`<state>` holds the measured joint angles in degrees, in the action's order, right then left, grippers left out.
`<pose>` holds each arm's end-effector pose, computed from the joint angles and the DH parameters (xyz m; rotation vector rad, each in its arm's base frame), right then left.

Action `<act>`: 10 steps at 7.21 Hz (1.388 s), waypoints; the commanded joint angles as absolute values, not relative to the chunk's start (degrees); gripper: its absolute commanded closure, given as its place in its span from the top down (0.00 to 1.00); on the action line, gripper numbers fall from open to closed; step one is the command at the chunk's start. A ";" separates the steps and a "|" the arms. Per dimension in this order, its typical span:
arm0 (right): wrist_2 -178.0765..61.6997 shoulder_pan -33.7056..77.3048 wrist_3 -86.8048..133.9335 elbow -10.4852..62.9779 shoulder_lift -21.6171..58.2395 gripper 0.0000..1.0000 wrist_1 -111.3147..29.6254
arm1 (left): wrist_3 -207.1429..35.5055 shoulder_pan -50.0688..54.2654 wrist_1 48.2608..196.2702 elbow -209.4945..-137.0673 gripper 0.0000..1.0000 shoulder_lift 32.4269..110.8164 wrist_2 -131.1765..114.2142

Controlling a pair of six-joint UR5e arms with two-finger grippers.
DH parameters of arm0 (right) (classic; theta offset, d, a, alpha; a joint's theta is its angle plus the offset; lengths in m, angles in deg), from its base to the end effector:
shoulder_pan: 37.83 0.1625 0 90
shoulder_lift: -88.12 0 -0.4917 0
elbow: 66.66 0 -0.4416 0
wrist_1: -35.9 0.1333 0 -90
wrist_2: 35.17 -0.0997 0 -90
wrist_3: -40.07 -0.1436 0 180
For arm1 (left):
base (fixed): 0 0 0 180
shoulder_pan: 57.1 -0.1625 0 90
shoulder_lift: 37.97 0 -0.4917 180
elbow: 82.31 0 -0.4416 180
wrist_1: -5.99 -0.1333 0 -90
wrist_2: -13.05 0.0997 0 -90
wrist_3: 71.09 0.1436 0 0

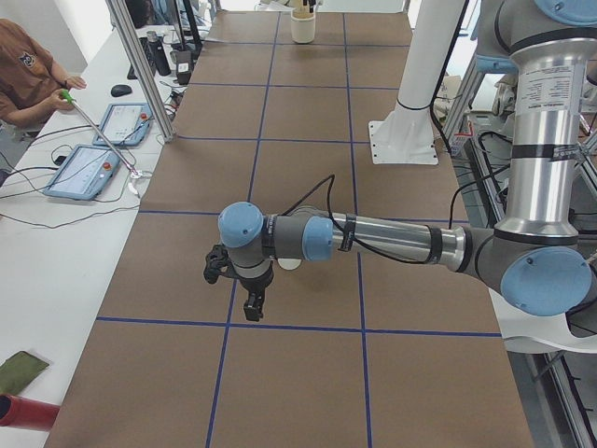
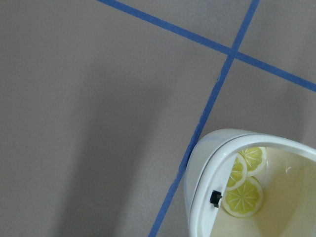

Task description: Left arm hands cup to right arm to dump lemon

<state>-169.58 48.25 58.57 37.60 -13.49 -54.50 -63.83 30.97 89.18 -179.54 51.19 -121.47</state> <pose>0.0023 -0.4470 0.7223 0.1362 -0.7691 -0.3866 -0.0147 -0.5314 0.7081 0.0292 0.7773 0.1494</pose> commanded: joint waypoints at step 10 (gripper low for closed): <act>-168.94 55.24 66.43 40.83 -14.80 1.00 -60.60 | -58.52 33.52 83.77 -182.15 1.00 49.48 -121.60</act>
